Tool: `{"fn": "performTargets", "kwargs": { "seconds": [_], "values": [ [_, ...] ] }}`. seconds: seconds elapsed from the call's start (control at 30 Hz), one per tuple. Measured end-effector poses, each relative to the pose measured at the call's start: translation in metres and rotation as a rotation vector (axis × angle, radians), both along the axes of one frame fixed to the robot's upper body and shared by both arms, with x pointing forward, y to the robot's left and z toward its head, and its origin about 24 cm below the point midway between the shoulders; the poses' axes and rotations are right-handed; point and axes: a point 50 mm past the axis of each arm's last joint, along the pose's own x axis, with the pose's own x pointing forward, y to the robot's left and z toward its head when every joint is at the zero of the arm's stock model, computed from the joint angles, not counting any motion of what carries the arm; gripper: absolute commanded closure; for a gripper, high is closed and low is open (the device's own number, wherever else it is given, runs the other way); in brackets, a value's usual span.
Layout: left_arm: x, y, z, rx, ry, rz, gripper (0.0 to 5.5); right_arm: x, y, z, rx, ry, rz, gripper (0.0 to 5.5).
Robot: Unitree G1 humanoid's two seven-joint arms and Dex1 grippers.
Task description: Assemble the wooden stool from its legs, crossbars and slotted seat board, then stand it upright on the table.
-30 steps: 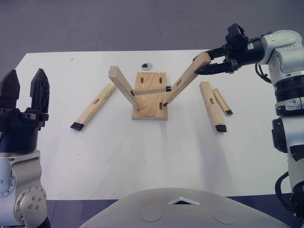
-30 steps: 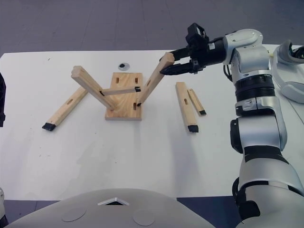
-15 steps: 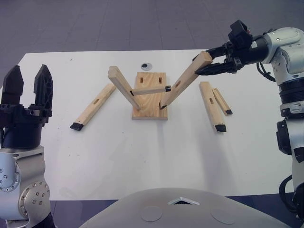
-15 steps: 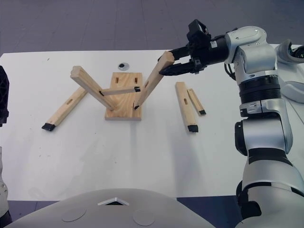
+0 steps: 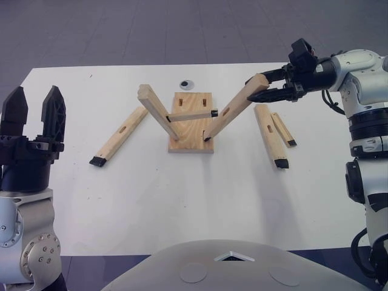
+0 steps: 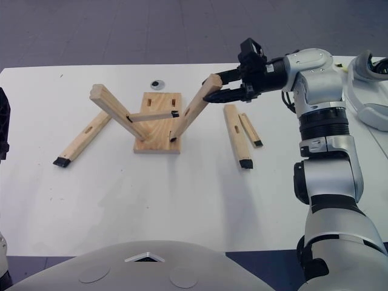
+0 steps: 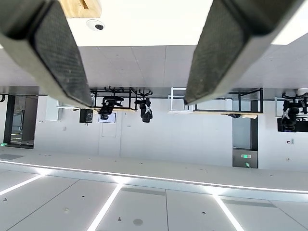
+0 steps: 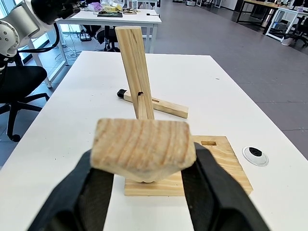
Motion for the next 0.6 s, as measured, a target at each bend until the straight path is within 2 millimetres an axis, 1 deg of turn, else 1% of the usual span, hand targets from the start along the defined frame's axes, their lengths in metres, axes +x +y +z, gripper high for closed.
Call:
{"fn": "performTargets", "kwargs": {
  "seconds": [0.27,0.5,0.6],
  "values": [
    [-0.0016,0.0025,-0.0047,0.001,0.002,-0.01,2.01,0.0032,0.0005,-0.0048,-0.011,-0.013,-0.006,3.48],
    [-0.0022,0.0005,-0.0081,-0.005,0.013,-0.011,2.01,0.0034,0.0009,-0.0045,-0.013,-0.019,-0.002,3.48],
    [-0.0004,-0.0027,-0.0092,-0.014,0.012,-0.019,2.01,0.007,0.005,-0.0005,-0.031,-0.023,0.006,3.48]
  ]
}}
